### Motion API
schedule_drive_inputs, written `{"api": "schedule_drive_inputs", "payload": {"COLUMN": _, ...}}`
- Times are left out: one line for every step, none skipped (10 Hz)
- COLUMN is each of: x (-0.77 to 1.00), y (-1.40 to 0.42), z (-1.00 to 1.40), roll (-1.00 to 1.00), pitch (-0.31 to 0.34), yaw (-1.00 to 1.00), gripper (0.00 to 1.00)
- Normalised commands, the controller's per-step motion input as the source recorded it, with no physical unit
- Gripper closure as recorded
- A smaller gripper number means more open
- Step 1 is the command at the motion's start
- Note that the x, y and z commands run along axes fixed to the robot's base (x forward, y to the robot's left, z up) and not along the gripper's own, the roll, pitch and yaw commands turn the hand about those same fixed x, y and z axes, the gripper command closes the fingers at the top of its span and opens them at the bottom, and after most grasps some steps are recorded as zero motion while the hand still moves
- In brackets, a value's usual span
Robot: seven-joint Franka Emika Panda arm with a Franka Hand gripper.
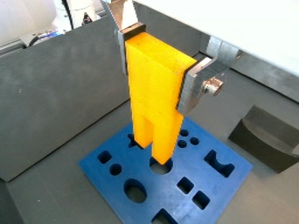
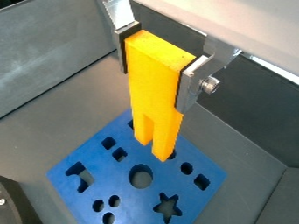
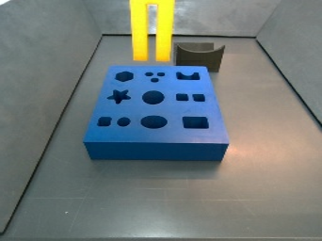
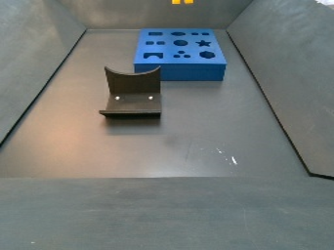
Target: Insert the double-square object.
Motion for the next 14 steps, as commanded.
{"api": "schedule_drive_inputs", "payload": {"x": 0.45, "y": 0.19, "z": -0.53, "roll": 0.02, "pitch": -0.053, "yaw": 0.00, "gripper": 1.00}}
{"api": "schedule_drive_inputs", "payload": {"x": 0.84, "y": 0.26, "z": -0.71, "roll": 0.10, "pitch": -0.066, "yaw": 0.00, "gripper": 1.00}}
{"api": "schedule_drive_inputs", "payload": {"x": 0.93, "y": 0.37, "z": -0.52, "roll": 0.01, "pitch": -0.074, "yaw": 0.00, "gripper": 1.00}}
{"api": "schedule_drive_inputs", "payload": {"x": 1.00, "y": 0.20, "z": -0.27, "roll": 0.00, "pitch": -0.126, "yaw": 0.00, "gripper": 1.00}}
{"api": "schedule_drive_inputs", "payload": {"x": 1.00, "y": 0.09, "z": -0.26, "roll": 0.00, "pitch": -0.150, "yaw": 0.00, "gripper": 1.00}}
{"api": "schedule_drive_inputs", "payload": {"x": 1.00, "y": 0.07, "z": -0.28, "roll": 0.00, "pitch": -0.141, "yaw": 0.00, "gripper": 1.00}}
{"api": "schedule_drive_inputs", "payload": {"x": 1.00, "y": 0.00, "z": -0.28, "roll": 0.01, "pitch": -0.076, "yaw": 0.00, "gripper": 1.00}}
{"api": "schedule_drive_inputs", "payload": {"x": 0.99, "y": 0.00, "z": -0.25, "roll": 0.15, "pitch": 0.000, "yaw": 0.00, "gripper": 1.00}}
{"api": "schedule_drive_inputs", "payload": {"x": 0.60, "y": 0.00, "z": -0.21, "roll": 0.20, "pitch": 0.096, "yaw": 0.00, "gripper": 1.00}}
{"api": "schedule_drive_inputs", "payload": {"x": 0.80, "y": 0.00, "z": -0.25, "roll": 0.17, "pitch": 0.080, "yaw": -0.01, "gripper": 1.00}}
{"api": "schedule_drive_inputs", "payload": {"x": 0.75, "y": 0.00, "z": -0.22, "roll": 0.16, "pitch": 0.066, "yaw": 0.00, "gripper": 1.00}}
{"api": "schedule_drive_inputs", "payload": {"x": 0.54, "y": 0.00, "z": -0.20, "roll": 0.13, "pitch": 0.029, "yaw": 0.00, "gripper": 1.00}}
{"api": "schedule_drive_inputs", "payload": {"x": 0.23, "y": 0.00, "z": -0.25, "roll": 0.05, "pitch": 0.000, "yaw": 0.01, "gripper": 1.00}}
{"api": "schedule_drive_inputs", "payload": {"x": 0.05, "y": 0.00, "z": -0.28, "roll": 0.00, "pitch": -0.034, "yaw": 0.00, "gripper": 1.00}}
